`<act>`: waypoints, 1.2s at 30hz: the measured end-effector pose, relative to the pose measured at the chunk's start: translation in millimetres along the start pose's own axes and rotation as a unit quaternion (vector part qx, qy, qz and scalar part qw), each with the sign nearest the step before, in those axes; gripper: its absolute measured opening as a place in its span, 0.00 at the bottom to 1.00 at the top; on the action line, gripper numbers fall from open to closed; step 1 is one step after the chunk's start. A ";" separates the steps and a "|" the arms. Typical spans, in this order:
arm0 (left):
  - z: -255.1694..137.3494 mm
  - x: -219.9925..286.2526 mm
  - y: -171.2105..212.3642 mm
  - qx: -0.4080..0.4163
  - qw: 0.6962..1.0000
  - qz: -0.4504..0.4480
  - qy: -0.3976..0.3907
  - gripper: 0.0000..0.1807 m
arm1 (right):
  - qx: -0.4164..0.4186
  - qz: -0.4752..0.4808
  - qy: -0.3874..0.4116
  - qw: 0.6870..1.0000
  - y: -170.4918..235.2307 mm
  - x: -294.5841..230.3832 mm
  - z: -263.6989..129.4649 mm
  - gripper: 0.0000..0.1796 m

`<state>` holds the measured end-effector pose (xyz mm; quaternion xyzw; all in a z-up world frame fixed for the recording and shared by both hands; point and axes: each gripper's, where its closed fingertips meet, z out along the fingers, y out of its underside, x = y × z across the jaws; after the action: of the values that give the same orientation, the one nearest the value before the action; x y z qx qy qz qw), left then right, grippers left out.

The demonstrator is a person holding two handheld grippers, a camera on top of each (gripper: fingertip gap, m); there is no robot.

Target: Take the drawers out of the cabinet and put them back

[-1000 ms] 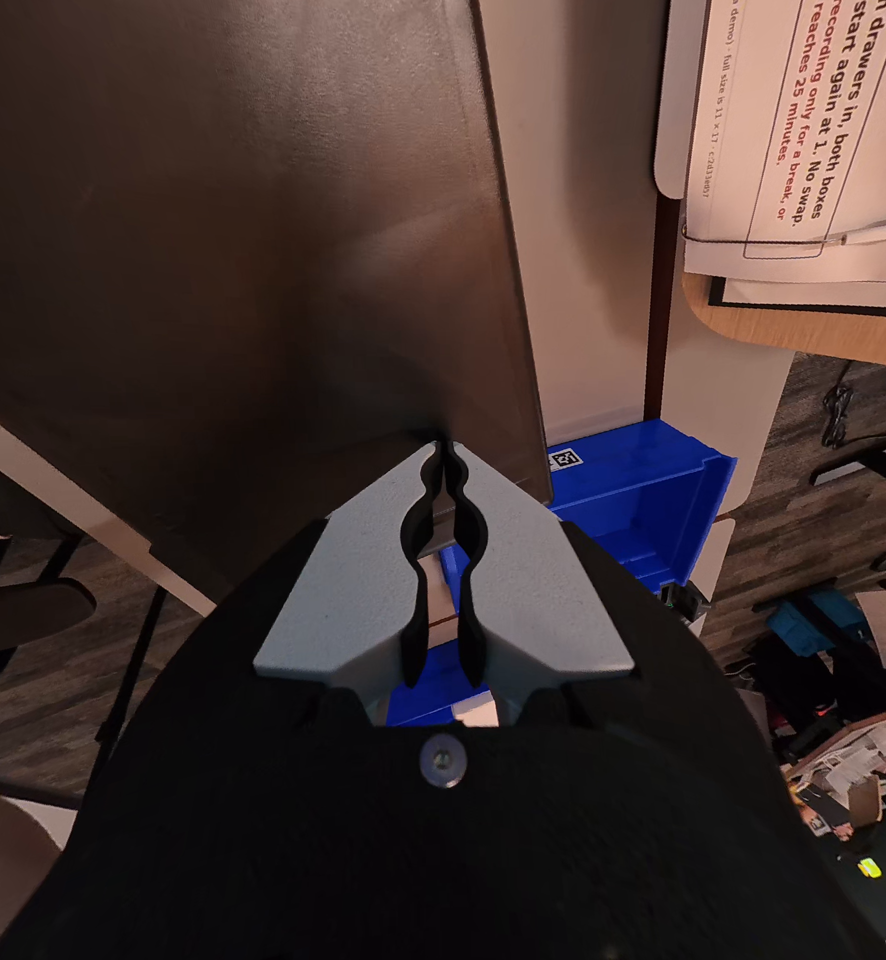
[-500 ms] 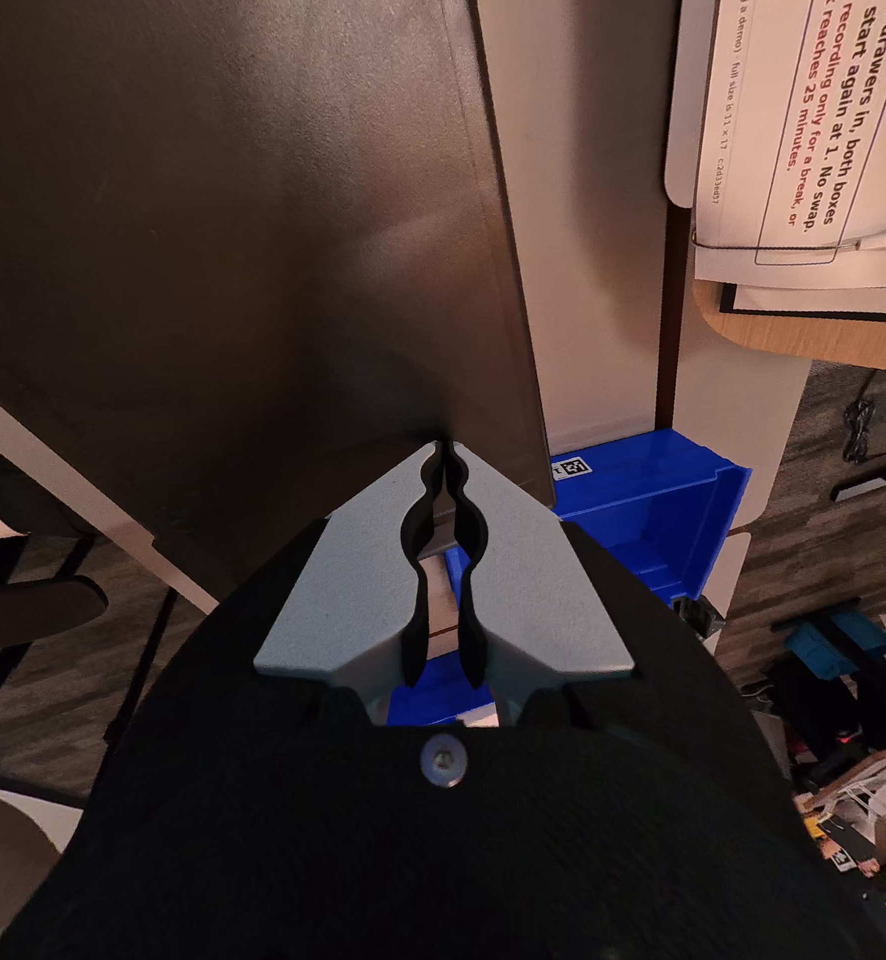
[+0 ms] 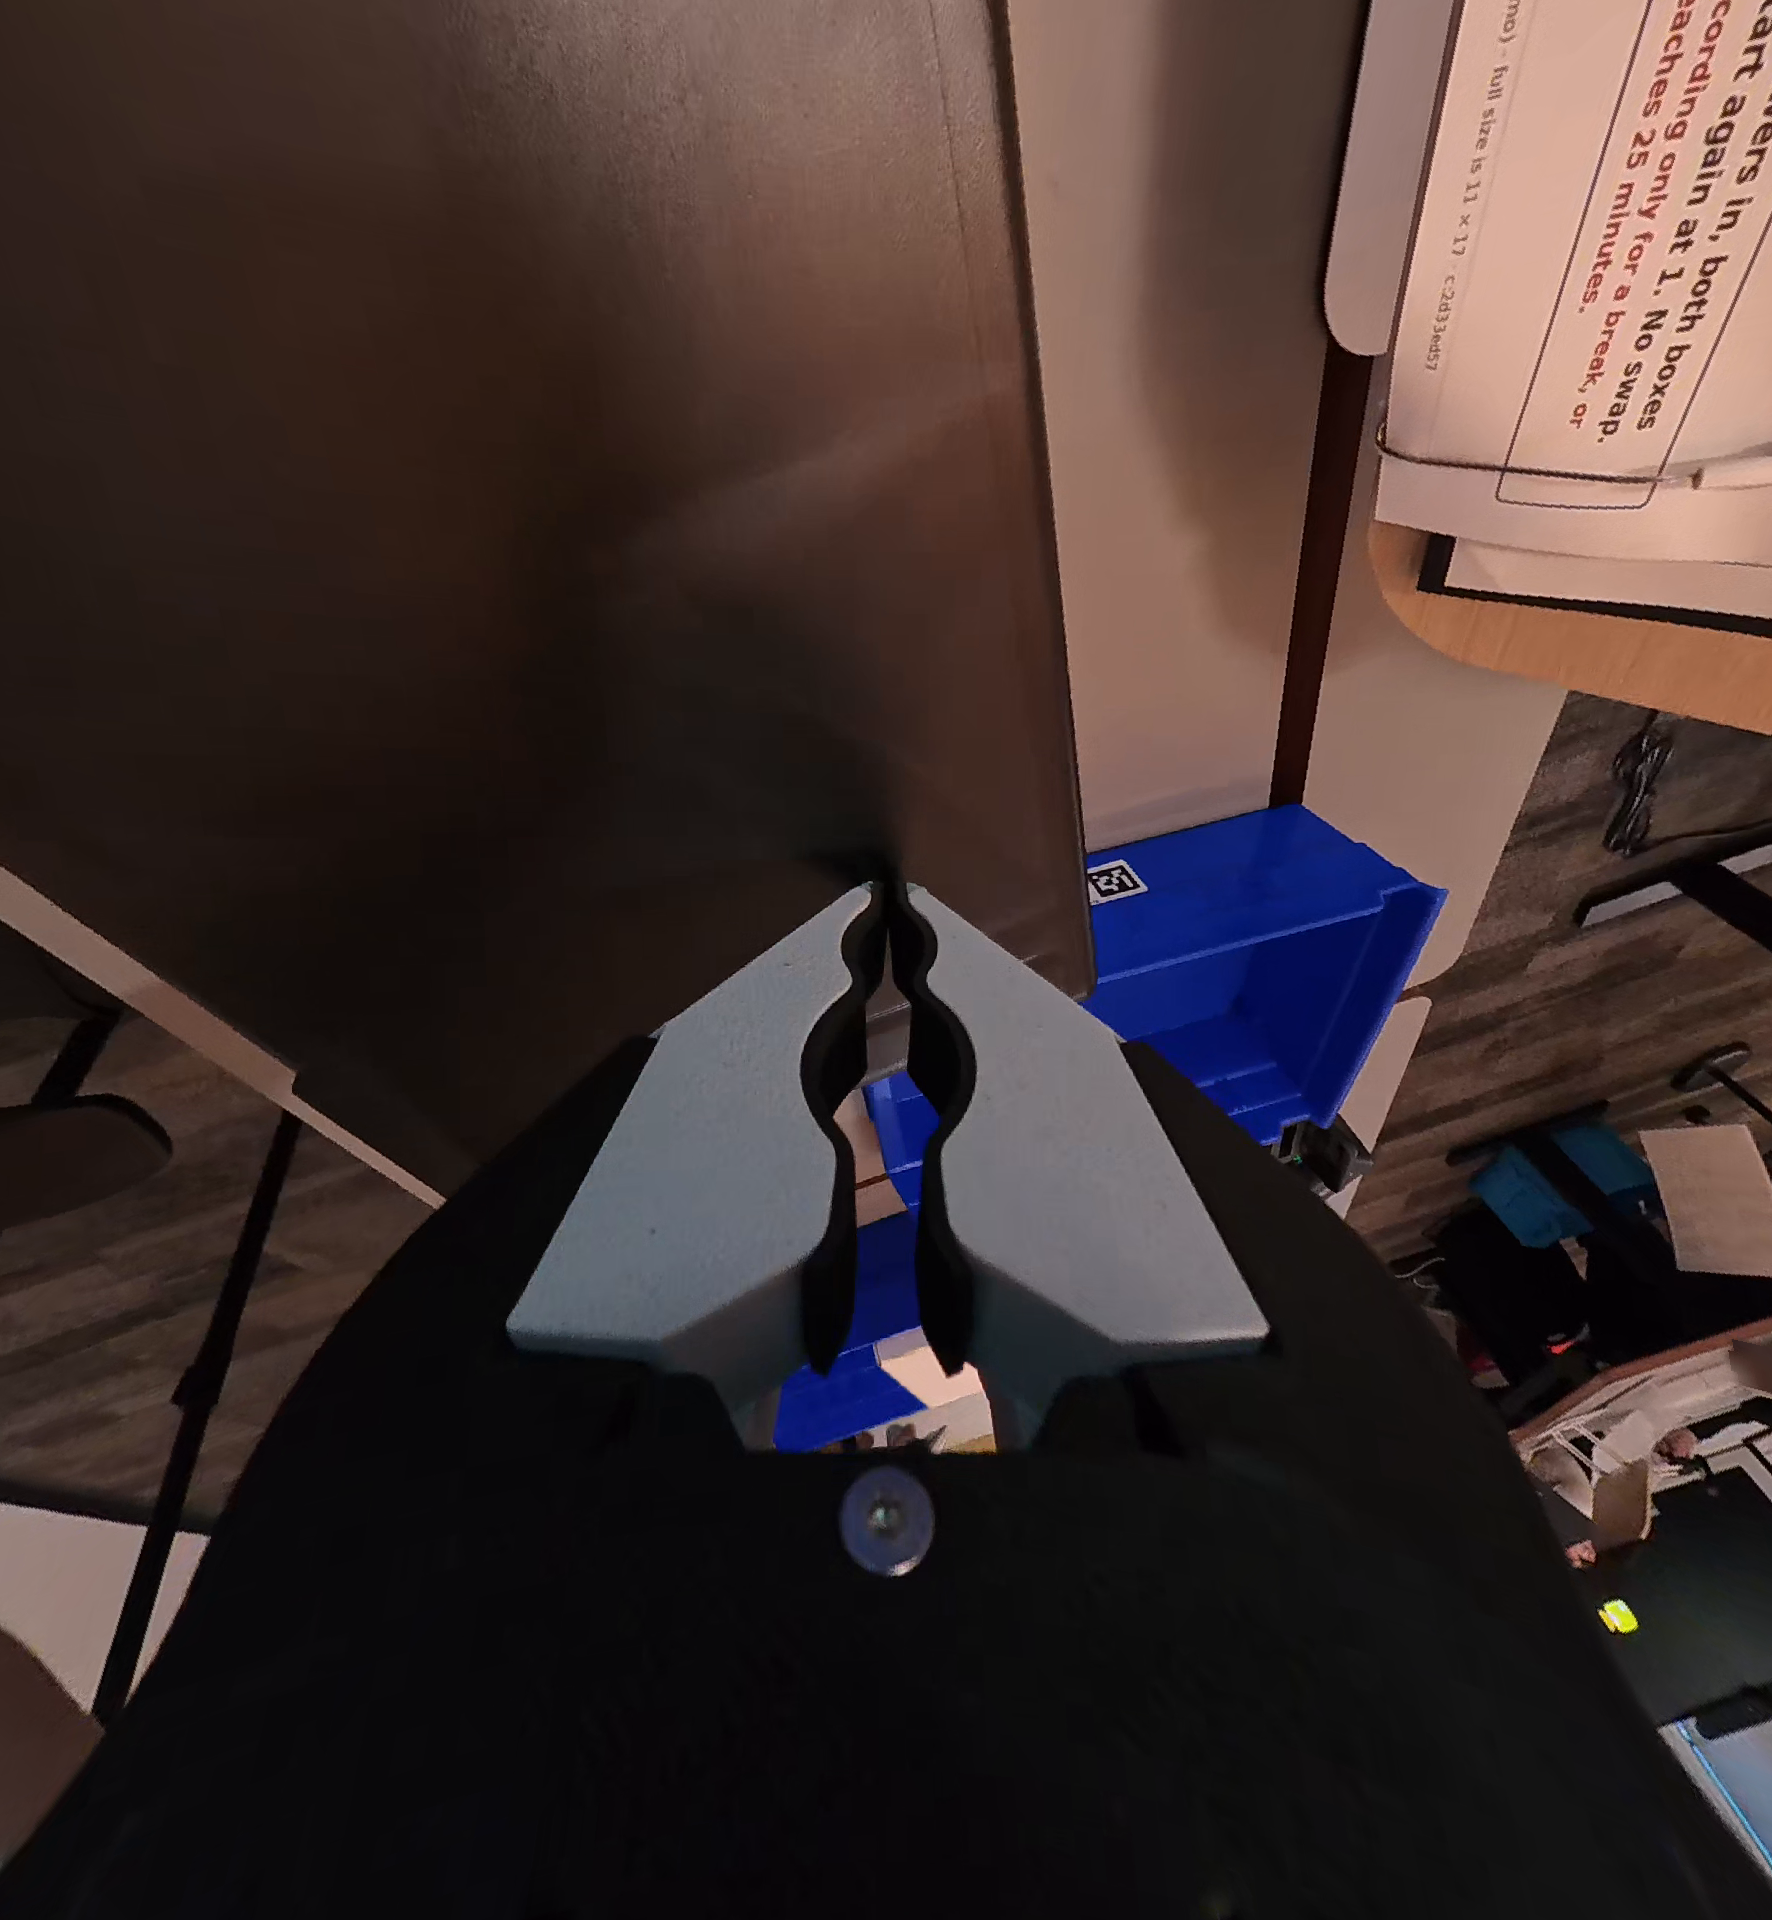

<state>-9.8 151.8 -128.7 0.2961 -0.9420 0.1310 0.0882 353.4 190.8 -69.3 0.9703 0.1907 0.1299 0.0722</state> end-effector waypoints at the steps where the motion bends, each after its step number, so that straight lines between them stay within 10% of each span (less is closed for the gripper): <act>1: 5.2 -1.0 -8.3 0.000 1.000 0.012 0.006 0.05 | 0.000 0.002 -0.002 1.000 0.0 0.0 0.0 0.00; 12: 15.1 -34.4 -76.3 -0.005 0.998 0.061 0.017 0.05 | 0.031 0.017 -0.023 0.999 -0.4 -0.2 0.0 0.00; 36: 8.6 -75.9 -96.8 -0.038 0.997 -0.056 0.046 0.05 | 0.044 0.008 -0.020 0.999 -0.8 -0.2 0.1 0.00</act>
<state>107.1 113.3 -136.5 0.3384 -0.9232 0.1031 0.1499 352.9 191.4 -69.6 0.9764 0.1873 0.1022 0.0324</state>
